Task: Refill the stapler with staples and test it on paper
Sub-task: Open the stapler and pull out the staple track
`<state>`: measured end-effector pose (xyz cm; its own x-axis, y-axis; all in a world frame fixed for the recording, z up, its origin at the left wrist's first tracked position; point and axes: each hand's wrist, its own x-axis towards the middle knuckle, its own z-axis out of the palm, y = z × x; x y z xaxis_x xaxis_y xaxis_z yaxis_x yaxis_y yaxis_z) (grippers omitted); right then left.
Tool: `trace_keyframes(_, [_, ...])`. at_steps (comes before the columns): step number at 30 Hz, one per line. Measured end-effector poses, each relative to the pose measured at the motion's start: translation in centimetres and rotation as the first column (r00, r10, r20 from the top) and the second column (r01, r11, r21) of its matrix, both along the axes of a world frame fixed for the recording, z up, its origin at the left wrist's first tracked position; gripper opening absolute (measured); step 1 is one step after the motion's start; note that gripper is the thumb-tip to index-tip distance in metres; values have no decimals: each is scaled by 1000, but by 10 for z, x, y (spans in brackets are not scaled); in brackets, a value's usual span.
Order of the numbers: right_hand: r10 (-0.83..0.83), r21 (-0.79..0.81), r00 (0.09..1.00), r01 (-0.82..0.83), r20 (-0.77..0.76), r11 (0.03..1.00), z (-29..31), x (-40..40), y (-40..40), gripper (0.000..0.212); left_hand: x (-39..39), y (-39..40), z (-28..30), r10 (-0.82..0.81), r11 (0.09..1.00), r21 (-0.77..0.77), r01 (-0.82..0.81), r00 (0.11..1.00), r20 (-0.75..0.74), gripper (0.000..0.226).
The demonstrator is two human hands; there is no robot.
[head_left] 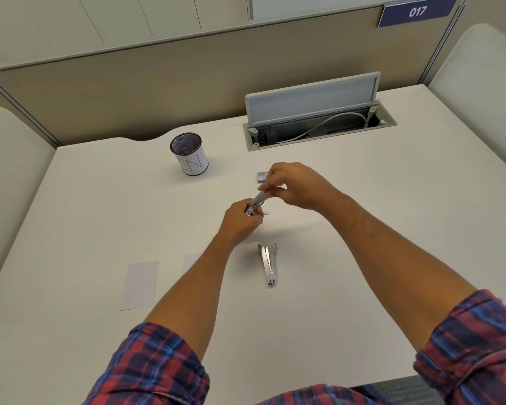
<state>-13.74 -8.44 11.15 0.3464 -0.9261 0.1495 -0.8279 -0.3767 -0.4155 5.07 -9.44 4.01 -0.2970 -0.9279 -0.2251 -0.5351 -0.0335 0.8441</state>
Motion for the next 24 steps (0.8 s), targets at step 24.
trace_keyframes(24, [-549, 544, 771, 324, 322, 774, -99, -19, 49, 20, 18, 5, -28, -143, 956, -204, 213, 939, 313, 8])
